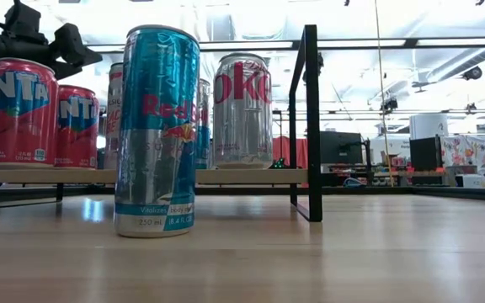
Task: Place canned beverage on shelf
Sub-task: Move the white pink soda can to the bottom middle of the table
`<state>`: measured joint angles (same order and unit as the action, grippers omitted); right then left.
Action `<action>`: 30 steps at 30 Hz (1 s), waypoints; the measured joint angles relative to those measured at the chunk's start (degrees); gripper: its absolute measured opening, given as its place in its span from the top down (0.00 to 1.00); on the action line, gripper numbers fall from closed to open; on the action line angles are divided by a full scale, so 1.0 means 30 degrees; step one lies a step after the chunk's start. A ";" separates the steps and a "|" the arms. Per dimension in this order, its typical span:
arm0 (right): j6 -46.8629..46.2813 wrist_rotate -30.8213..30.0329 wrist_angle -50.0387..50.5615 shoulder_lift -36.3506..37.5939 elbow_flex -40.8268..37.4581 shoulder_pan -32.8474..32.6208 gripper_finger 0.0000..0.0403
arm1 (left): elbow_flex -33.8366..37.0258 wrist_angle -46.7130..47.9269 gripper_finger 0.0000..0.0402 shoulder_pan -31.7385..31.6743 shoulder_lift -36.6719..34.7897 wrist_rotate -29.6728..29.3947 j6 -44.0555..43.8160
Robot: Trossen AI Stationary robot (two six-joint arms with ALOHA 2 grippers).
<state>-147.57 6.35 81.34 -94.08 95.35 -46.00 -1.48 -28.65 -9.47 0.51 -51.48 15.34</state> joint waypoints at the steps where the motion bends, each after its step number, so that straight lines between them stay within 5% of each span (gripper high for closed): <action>1: -0.1057 -0.0319 -0.0039 0.0082 0.0007 -0.0466 0.19 | 0.0000 -0.0004 0.23 0.0007 0.0000 0.0000 -0.0002; 12: -0.7581 -0.0829 0.0427 -0.0177 0.0000 -0.3787 0.19 | 0.0000 -0.0004 0.23 0.0000 0.0000 0.0000 0.0001; 30: -0.7832 -0.1174 0.0493 -0.1762 -0.0173 -0.3916 0.19 | 0.0000 0.0003 0.23 0.0001 0.0000 0.0000 -0.0003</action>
<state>-171.06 2.83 82.82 -99.36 94.83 -57.74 -1.48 -28.64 -9.47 0.51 -51.48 15.33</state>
